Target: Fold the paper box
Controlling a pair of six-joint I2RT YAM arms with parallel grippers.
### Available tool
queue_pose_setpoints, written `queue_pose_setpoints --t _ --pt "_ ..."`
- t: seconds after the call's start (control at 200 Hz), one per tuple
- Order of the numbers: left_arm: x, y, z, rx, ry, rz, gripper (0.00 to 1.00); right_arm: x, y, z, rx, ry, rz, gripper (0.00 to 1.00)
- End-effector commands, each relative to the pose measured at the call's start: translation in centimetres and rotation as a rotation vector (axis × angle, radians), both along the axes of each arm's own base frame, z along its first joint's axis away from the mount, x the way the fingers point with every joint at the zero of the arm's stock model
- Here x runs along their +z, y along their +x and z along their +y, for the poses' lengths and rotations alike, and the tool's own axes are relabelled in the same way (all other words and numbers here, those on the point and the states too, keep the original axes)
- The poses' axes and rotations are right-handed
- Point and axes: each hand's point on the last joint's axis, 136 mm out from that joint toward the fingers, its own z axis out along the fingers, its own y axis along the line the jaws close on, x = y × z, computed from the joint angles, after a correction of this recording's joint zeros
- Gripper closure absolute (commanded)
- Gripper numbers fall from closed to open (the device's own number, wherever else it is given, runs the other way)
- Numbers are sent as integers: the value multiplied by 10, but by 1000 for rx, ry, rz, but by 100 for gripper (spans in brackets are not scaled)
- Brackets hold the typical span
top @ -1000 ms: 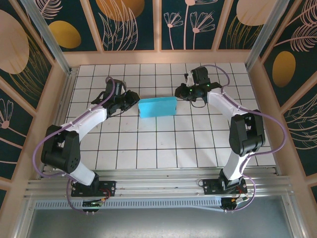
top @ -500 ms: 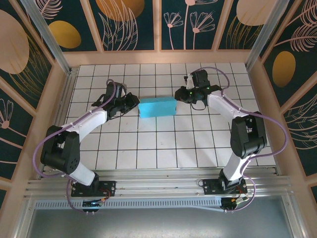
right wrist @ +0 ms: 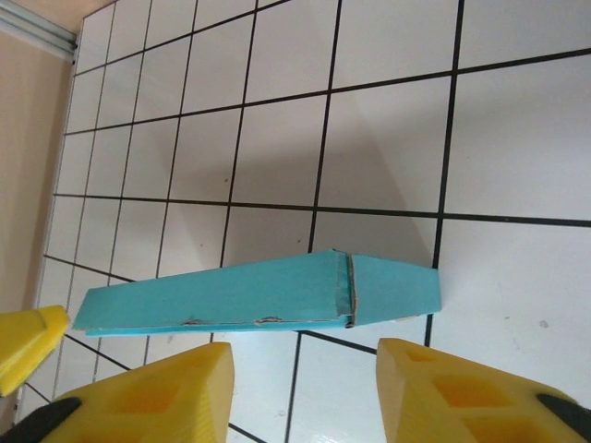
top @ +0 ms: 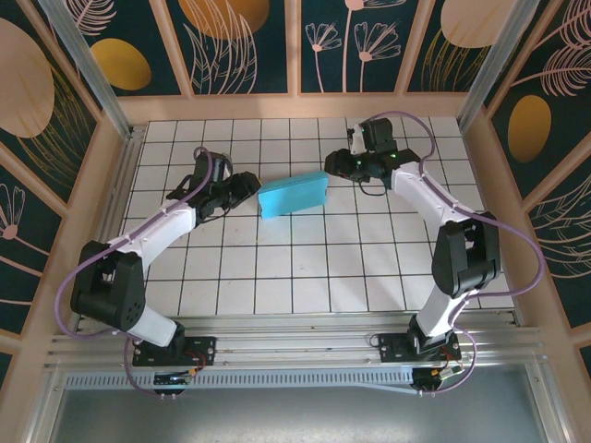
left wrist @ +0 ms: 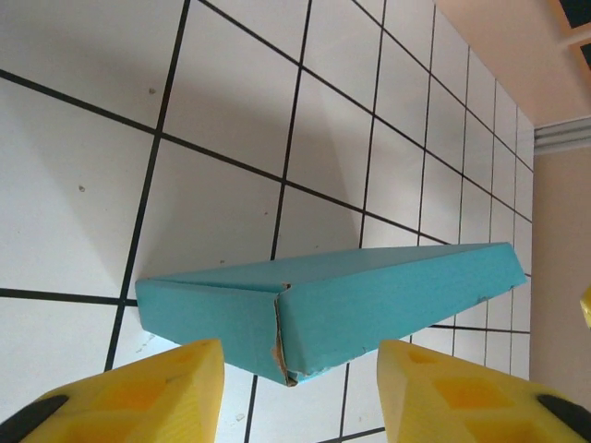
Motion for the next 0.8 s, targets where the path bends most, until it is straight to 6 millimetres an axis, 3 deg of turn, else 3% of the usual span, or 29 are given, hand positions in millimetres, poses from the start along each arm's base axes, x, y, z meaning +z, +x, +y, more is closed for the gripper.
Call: queue_pose_setpoints --t 0.0,0.335,0.506,0.616,0.691,0.796 --pt "8 2 -6 -4 -37 -15 52 -6 2 4 34 10 9 51" --pt "-13 3 -12 -21 -56 30 53 -34 9 15 75 34 63 57" --pt "-32 -5 -10 -30 -36 69 69 -61 1 14 77 25 113 75" --pt "-56 -21 -7 -40 -24 117 76 -77 -13 10 74 25 148 79" --pt "-65 -29 -6 -51 -19 138 78 -73 -18 8 72 21 147 78" --pt "-69 -31 -4 -51 -1 142 79 -44 -11 7 63 30 88 74"
